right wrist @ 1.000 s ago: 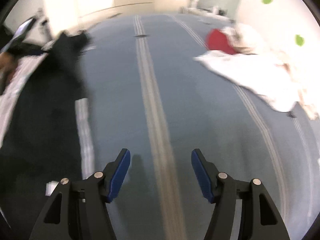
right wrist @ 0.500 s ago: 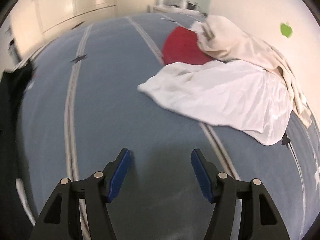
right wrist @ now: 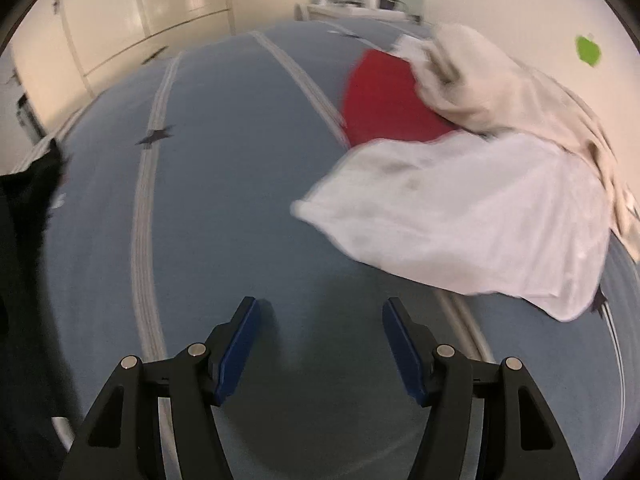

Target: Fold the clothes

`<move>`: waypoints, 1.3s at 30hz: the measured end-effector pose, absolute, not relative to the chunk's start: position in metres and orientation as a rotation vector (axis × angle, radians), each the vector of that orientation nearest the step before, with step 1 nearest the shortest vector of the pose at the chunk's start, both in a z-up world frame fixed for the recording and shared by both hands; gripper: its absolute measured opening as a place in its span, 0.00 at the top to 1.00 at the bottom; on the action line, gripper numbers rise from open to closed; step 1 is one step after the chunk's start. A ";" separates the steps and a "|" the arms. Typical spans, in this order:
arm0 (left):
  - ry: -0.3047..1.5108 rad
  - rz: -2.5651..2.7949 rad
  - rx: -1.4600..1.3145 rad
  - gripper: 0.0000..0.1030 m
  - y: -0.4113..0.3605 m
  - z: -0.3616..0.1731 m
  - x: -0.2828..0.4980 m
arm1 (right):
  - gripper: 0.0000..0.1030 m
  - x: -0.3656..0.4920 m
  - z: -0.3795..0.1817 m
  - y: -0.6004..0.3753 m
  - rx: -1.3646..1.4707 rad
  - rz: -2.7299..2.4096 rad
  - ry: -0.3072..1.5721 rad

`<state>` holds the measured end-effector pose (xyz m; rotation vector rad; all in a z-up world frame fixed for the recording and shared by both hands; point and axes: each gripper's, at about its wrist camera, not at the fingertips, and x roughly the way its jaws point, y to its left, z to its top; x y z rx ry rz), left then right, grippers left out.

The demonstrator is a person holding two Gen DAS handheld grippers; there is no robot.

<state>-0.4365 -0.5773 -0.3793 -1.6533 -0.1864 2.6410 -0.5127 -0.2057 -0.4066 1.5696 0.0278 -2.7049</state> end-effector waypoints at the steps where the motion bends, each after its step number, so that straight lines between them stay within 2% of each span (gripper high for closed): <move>1: -0.169 2.651 -1.683 0.99 -0.578 -0.382 -0.430 | 0.42 -0.514 -0.405 -0.216 1.559 -2.685 0.047; 6: -0.246 2.790 -1.610 0.99 -0.600 -0.368 -0.408 | 0.42 -0.525 -0.393 -0.262 1.498 -2.613 0.092; 9: -0.222 2.788 -1.630 0.93 -0.606 -0.370 -0.397 | 0.42 -0.529 -0.380 -0.297 1.438 -2.567 0.083; 13: -0.342 2.783 -1.660 0.80 -0.615 -0.375 -0.392 | 0.42 -0.527 -0.366 -0.359 1.342 -2.496 0.114; 15: -0.384 2.807 -1.650 0.69 -0.617 -0.376 -0.386 | 0.42 -0.526 -0.363 -0.394 1.311 -2.457 0.141; 17: -0.399 2.818 -1.651 0.66 -0.617 -0.380 -0.380 | 0.42 -0.525 -0.358 -0.427 1.281 -2.413 0.165; 21: -0.349 2.827 -1.644 0.66 -0.611 -0.381 -0.373 | 0.42 -0.506 -0.353 -0.479 1.210 -2.342 0.236; 25: -0.433 2.825 -1.628 0.66 -0.615 -0.384 -0.370 | 0.42 -0.490 -0.366 -0.518 1.184 -2.285 0.360; 29: -0.363 2.824 -1.623 0.66 -0.611 -0.389 -0.376 | 0.42 -0.496 -0.386 -0.542 1.203 -2.284 0.481; 30: -0.333 2.819 -1.630 0.73 -0.616 -0.391 -0.387 | 0.51 -0.502 -0.393 -0.547 1.226 -2.287 0.509; 31: -0.300 2.804 -1.636 0.81 -0.614 -0.392 -0.387 | 0.65 -0.508 -0.397 -0.550 1.245 -2.288 0.527; 32: -0.252 2.788 -1.636 0.92 -0.609 -0.391 -0.392 | 0.94 -0.514 -0.399 -0.551 1.262 -2.286 0.537; 33: -0.211 2.801 -1.629 0.95 -0.606 -0.388 -0.392 | 0.98 -0.523 -0.399 -0.550 1.273 -2.300 0.528; 36: -0.195 2.877 -1.559 1.00 -0.608 -0.370 -0.390 | 0.98 -0.559 -0.390 -0.530 1.321 -2.350 0.349; 39: -0.302 2.961 -1.564 1.00 -0.634 -0.361 -0.388 | 0.95 -0.588 -0.384 -0.500 1.401 -2.439 0.212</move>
